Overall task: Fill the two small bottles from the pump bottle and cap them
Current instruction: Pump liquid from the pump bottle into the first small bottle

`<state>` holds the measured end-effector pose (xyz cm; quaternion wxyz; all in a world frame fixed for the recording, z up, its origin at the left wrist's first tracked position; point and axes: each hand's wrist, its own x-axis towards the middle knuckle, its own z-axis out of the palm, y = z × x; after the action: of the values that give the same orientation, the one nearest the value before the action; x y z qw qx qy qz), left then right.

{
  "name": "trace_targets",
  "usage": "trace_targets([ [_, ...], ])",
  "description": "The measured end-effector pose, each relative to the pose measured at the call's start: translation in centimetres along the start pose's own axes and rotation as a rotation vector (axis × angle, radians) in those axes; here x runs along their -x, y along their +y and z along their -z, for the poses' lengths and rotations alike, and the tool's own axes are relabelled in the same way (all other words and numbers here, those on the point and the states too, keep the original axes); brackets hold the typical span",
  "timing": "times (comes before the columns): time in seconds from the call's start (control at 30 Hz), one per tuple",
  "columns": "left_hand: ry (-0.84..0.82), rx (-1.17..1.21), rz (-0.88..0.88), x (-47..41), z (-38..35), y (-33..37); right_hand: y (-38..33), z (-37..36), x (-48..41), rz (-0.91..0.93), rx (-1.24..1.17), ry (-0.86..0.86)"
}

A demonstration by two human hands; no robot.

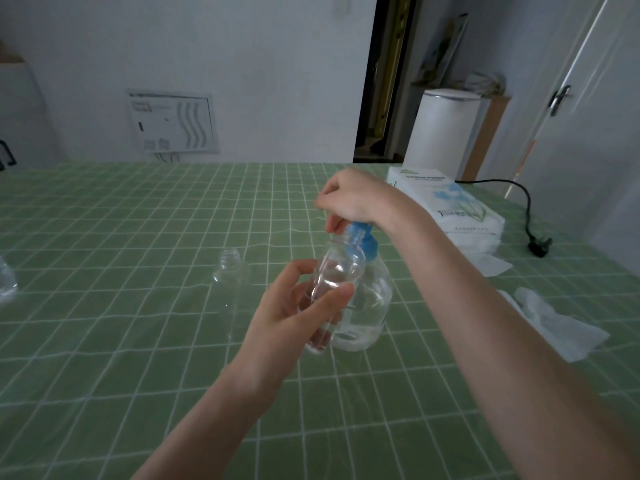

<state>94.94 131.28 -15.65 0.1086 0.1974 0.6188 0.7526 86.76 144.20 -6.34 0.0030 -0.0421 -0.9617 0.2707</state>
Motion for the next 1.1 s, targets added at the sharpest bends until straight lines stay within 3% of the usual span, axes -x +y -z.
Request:
trace_targets([
  [1.1,-0.017,-0.021,-0.037,0.3,0.6,-0.9,0.0,0.2,0.0,-0.04,-0.002,-0.051],
])
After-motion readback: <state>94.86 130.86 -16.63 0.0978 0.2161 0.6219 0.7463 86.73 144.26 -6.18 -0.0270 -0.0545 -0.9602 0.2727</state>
